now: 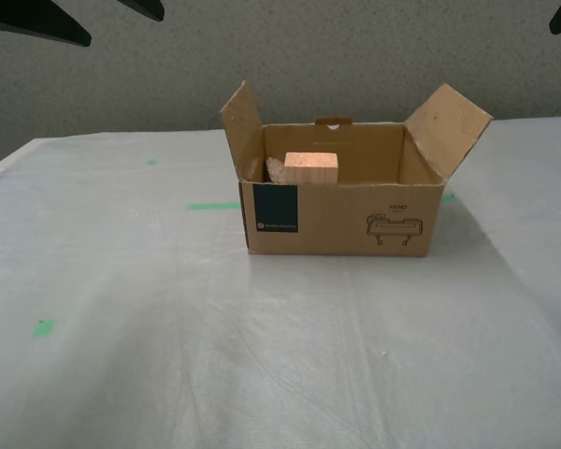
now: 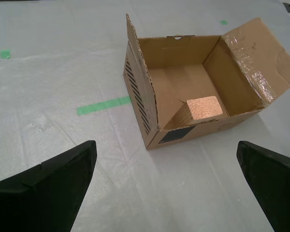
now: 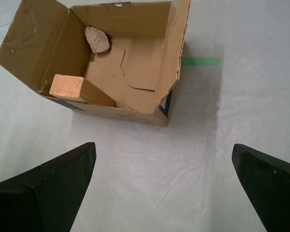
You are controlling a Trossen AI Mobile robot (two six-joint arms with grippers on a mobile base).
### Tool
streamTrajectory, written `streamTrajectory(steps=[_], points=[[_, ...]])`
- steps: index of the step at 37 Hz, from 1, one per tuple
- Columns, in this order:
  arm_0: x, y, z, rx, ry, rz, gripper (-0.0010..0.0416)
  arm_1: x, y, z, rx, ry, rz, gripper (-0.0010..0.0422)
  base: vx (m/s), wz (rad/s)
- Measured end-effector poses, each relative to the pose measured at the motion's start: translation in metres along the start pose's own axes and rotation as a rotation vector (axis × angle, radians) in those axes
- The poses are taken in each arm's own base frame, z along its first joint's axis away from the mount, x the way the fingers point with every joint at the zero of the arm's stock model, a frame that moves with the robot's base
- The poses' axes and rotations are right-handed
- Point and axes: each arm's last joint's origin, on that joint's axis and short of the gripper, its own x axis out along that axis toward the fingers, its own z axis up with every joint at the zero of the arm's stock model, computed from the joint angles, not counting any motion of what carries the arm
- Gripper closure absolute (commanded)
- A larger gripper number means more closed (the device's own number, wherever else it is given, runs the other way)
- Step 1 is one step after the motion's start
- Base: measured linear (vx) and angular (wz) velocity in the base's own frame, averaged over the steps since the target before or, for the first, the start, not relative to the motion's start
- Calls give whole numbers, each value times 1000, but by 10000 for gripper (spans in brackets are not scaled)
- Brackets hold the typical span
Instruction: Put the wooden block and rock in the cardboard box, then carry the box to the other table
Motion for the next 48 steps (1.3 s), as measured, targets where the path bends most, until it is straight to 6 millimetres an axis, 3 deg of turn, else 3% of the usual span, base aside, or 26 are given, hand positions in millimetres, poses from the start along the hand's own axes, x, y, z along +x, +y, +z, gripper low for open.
streamTrajectory(steps=[48], points=[[0, 0, 0, 0, 0, 0, 11, 0, 0, 0, 0, 0, 0, 14, 0, 0]])
